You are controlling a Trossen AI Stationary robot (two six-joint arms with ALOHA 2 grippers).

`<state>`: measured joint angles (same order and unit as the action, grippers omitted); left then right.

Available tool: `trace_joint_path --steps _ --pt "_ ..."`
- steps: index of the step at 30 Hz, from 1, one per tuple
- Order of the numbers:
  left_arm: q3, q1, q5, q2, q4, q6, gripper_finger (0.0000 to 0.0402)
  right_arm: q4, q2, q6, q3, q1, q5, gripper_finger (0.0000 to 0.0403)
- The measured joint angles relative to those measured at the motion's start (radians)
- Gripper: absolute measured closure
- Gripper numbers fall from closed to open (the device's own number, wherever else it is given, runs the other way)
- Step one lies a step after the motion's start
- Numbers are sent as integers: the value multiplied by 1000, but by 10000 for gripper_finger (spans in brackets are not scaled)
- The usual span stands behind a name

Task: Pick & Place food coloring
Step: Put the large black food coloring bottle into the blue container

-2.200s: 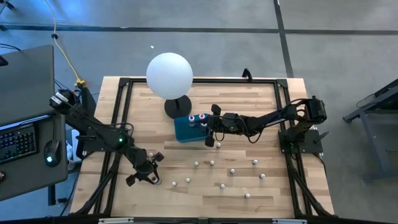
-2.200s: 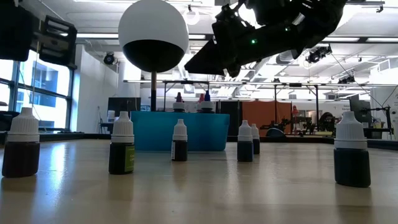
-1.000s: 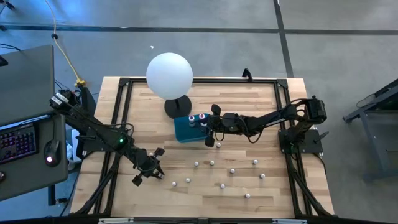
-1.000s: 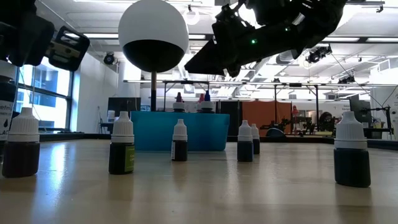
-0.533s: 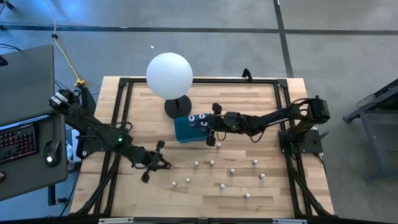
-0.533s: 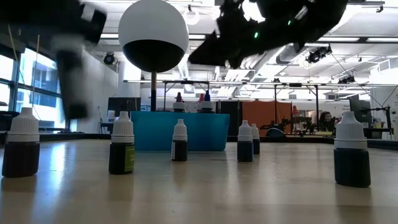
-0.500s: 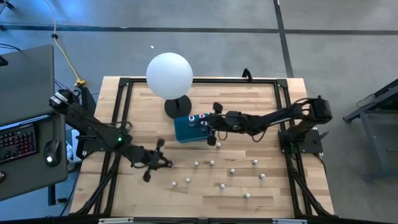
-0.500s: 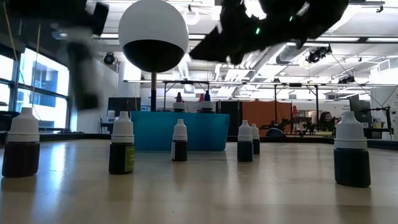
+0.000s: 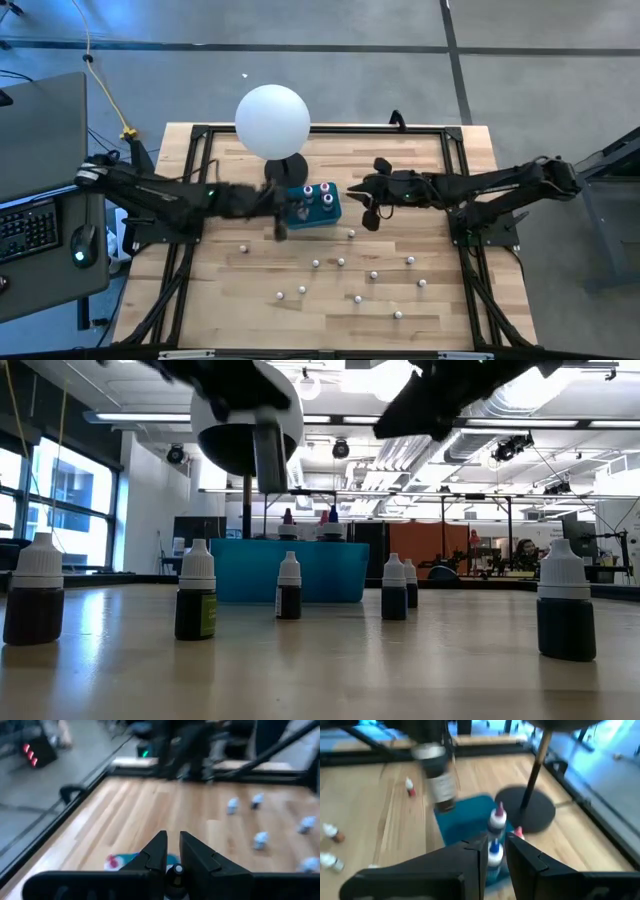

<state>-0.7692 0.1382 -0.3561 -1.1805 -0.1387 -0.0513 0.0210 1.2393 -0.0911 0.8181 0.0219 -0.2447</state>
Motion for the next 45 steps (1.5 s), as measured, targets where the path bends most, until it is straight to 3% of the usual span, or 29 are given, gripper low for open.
trace_joint_path --steps 8,20,28,45 --pt "-5 -174 116 -194 -124 -10 358 39 -3 28 0 -2 0 357" --pt "-5 -184 132 -408 -287 -18 357 18 -3 73 0 -2 4 360" --pt "-4 -184 54 -442 -285 -18 357 10 -3 73 0 -2 5 362" --pt "-4 -184 58 -442 -335 1 346 11 -3 73 0 -2 5 346"
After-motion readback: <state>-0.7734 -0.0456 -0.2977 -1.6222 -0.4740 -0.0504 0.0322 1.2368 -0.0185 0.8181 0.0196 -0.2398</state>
